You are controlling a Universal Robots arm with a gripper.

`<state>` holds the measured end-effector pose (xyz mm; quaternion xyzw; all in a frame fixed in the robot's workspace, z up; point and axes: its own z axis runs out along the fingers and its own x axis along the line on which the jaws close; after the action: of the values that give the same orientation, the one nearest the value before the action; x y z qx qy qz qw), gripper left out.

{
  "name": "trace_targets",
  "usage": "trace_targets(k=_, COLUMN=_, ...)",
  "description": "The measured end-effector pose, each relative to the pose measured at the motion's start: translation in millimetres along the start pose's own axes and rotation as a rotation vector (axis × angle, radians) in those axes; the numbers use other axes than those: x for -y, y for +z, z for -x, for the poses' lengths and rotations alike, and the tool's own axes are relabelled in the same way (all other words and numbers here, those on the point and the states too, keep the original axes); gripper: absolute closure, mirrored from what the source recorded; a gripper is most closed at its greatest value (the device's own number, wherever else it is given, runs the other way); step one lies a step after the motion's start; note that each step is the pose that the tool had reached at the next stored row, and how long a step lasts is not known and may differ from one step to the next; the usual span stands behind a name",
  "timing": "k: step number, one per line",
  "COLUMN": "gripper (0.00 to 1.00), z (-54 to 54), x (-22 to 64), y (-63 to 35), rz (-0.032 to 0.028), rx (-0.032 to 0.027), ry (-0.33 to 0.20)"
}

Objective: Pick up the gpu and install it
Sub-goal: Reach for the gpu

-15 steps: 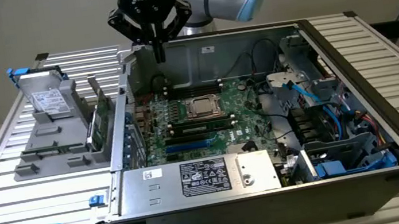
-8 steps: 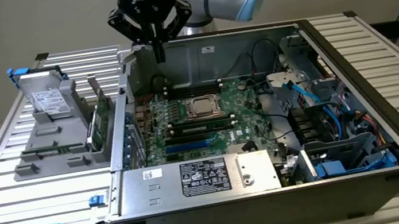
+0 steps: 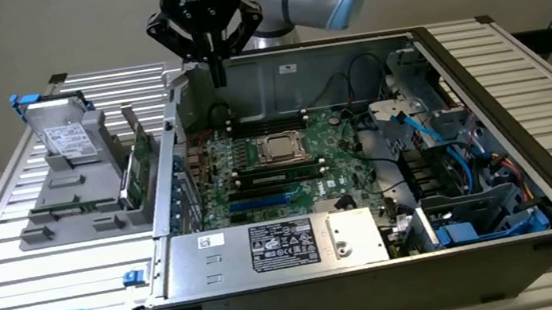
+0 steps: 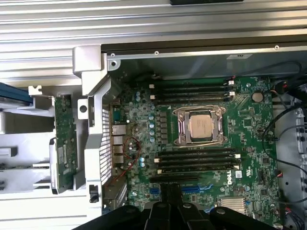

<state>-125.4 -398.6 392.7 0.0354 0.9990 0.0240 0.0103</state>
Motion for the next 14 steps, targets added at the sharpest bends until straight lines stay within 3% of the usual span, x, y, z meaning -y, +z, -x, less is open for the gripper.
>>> trace_targets(k=5, gripper=0.88, z=-12.3, x=0.3, y=-0.2, rz=0.0001, rx=0.0001, ry=0.000)
trace_targets(k=14, gripper=0.88, z=-50.6, x=1.4, y=-0.6, rz=0.0001, rx=0.0001, ry=0.000)
